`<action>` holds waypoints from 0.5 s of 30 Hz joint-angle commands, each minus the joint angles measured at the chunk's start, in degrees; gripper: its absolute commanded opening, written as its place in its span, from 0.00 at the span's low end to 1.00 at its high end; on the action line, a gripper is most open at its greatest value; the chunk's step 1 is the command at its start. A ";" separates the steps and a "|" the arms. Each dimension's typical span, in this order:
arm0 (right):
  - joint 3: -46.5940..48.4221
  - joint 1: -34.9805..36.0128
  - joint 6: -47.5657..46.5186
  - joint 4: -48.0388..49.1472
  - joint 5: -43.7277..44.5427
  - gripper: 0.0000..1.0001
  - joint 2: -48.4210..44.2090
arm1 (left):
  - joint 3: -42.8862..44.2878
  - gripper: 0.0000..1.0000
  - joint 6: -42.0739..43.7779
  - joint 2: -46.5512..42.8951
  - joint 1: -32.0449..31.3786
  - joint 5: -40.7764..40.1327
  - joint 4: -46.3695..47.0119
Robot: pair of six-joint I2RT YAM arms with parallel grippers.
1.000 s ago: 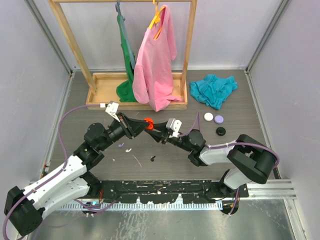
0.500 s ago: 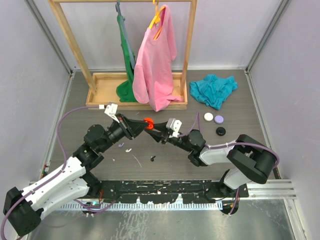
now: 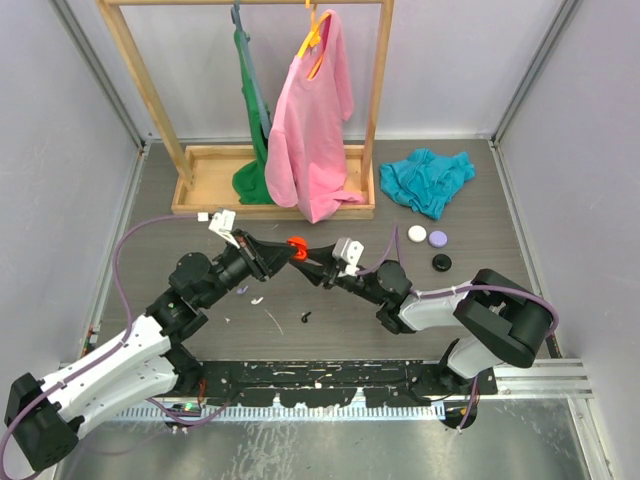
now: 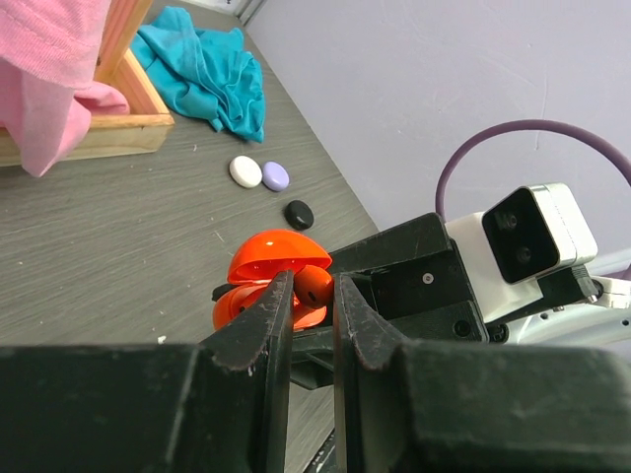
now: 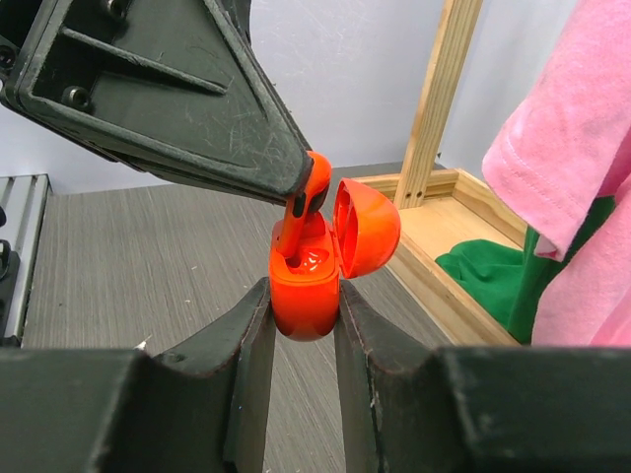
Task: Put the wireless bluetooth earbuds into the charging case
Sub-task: Place the earbud in the charging case.
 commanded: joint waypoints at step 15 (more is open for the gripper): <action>-0.18 0.32 -0.34 9.09 2.18 0.04 -0.02 | -1.97 0.17 -3.11 -0.86 -3.97 -7.94 -0.74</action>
